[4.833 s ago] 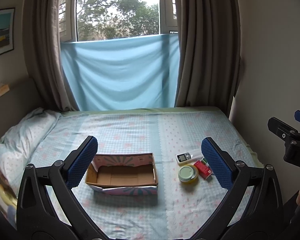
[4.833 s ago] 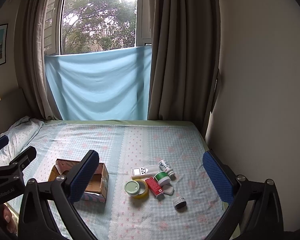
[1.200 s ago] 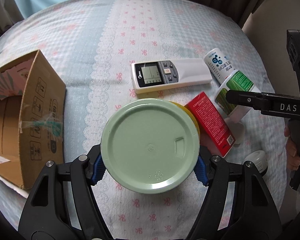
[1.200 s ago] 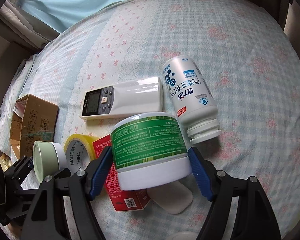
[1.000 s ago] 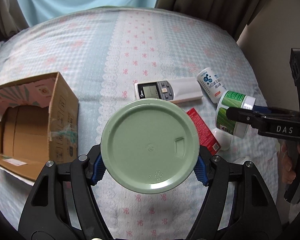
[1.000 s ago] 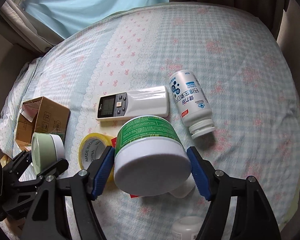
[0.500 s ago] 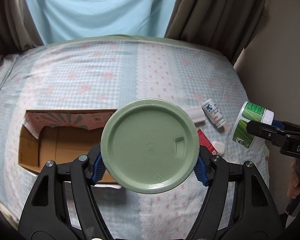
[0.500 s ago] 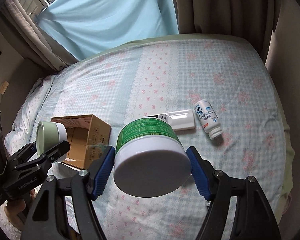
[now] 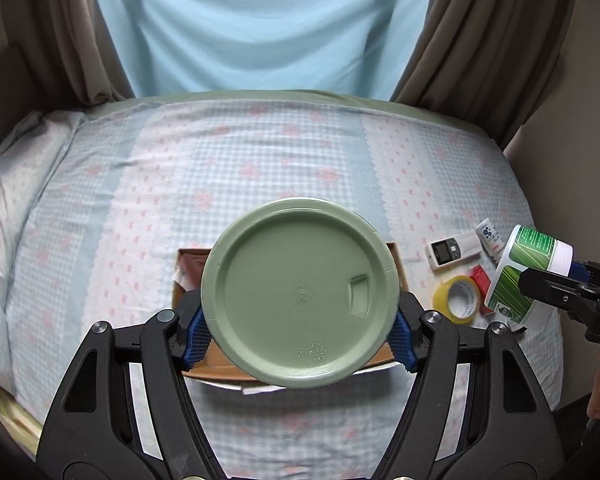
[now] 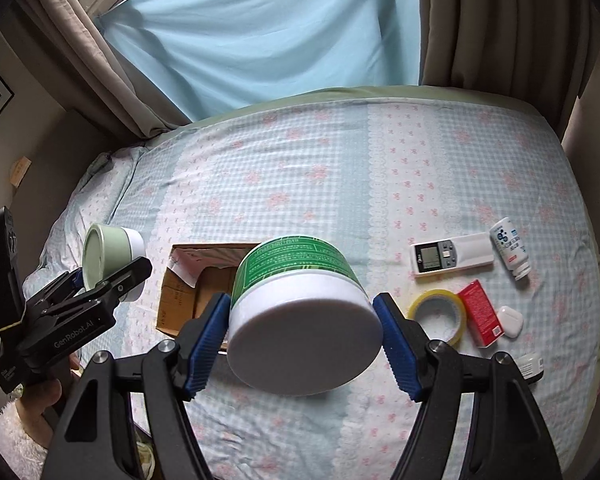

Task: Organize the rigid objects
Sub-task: 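Carry both jars into the cardboard box and open both tools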

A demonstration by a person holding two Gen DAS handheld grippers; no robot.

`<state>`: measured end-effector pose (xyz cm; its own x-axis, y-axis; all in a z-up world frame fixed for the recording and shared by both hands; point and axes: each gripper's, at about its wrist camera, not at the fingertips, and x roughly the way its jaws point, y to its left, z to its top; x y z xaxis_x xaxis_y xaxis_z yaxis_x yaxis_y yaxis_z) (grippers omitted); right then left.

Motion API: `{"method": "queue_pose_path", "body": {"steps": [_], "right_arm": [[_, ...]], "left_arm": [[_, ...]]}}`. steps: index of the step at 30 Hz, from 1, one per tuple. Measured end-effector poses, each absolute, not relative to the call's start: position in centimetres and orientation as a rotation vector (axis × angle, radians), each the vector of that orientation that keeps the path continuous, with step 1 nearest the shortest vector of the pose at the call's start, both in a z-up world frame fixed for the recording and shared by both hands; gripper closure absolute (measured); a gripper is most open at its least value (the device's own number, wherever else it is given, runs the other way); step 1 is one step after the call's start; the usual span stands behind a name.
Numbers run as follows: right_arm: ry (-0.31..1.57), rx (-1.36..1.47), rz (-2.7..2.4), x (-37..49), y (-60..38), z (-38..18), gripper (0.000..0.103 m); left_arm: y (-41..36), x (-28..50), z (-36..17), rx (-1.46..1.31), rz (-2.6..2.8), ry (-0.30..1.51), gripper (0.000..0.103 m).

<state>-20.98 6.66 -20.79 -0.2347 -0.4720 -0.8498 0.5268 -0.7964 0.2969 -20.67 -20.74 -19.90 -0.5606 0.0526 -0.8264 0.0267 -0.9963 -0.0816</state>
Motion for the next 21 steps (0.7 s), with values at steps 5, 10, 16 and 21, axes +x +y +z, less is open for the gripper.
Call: {"method": "queue_pose_path", "body": {"steps": [5,10,16,21], "right_arm": [[0.139,1.435,-2.048,-19.2,0.5,-22.0,0.034],[0.222,1.505,-1.986,-17.9,-3.9,-25.2,0.034],[0.342,1.582,-1.938,-18.5,-6.2,-29.8,0.034],[0.401,1.650,-1.934,-20.0,-6.5,-34.2,0.034]], "left_arm": [[-26.0,-22.4,-22.7,-1.527,2.718,-0.063,0.035],[-28.1,-24.5,-26.9,-1.592,2.653,-0.005,0.035],[-28.0,-26.4,-32.7,-1.670,2.544,0.040,0.035],[-26.9,-26.9,-37.7,-1.743,2.461,0.055,0.035]]}}
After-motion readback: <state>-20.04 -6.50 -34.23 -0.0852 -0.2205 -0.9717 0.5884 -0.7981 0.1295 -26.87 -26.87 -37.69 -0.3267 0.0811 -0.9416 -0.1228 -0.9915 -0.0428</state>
